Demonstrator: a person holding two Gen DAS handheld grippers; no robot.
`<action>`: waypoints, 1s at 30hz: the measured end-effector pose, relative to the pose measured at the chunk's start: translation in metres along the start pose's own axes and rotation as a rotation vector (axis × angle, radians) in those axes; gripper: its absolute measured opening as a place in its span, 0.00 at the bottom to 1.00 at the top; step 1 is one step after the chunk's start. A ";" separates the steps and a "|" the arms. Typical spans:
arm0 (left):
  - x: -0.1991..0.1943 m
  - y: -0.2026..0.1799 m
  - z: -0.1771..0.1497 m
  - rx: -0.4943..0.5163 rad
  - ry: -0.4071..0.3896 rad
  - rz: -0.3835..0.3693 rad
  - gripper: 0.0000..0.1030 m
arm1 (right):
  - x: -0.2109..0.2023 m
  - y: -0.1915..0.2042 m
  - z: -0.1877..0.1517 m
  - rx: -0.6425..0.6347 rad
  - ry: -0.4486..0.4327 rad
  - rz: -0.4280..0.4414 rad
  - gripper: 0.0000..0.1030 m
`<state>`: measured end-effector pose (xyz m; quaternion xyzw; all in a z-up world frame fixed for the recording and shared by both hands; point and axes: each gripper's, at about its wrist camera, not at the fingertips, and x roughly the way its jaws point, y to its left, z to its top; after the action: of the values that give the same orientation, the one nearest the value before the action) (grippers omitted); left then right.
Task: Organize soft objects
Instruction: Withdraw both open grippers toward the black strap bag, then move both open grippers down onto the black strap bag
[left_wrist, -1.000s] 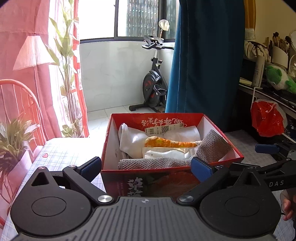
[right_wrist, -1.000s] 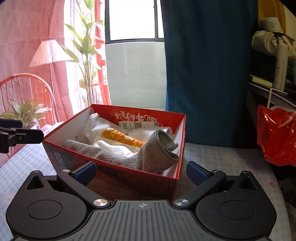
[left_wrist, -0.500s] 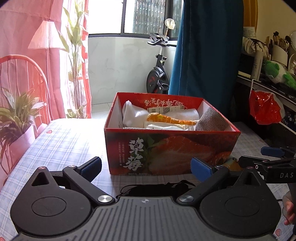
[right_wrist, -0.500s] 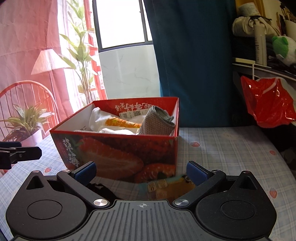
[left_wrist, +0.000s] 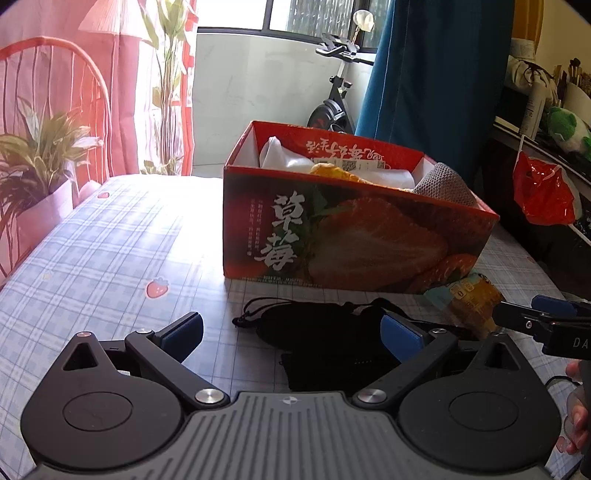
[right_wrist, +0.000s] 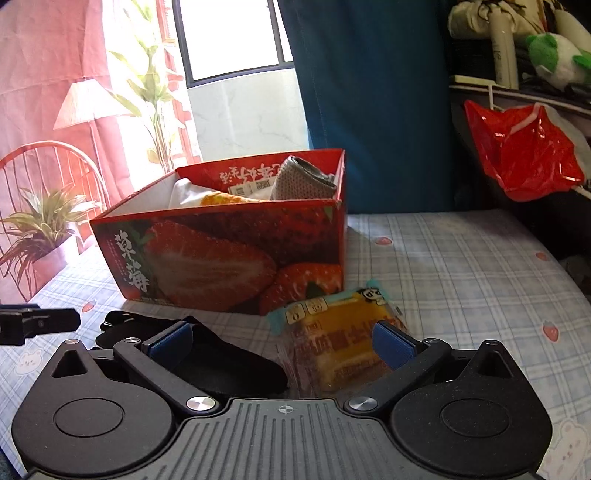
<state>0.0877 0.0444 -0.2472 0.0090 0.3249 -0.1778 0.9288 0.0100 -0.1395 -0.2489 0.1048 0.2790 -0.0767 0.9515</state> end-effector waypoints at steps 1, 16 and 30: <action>0.001 0.001 -0.002 -0.006 0.006 0.002 1.00 | 0.001 -0.001 -0.001 0.006 0.000 -0.004 1.00; 0.012 0.005 -0.006 0.003 0.027 0.025 0.98 | 0.015 -0.004 -0.011 0.009 0.028 0.021 1.00; 0.035 0.015 0.001 -0.055 0.106 -0.036 0.77 | 0.023 0.007 -0.009 -0.054 0.028 0.001 0.90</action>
<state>0.1189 0.0467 -0.2695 -0.0130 0.3786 -0.1848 0.9068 0.0262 -0.1332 -0.2676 0.0801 0.2944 -0.0670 0.9500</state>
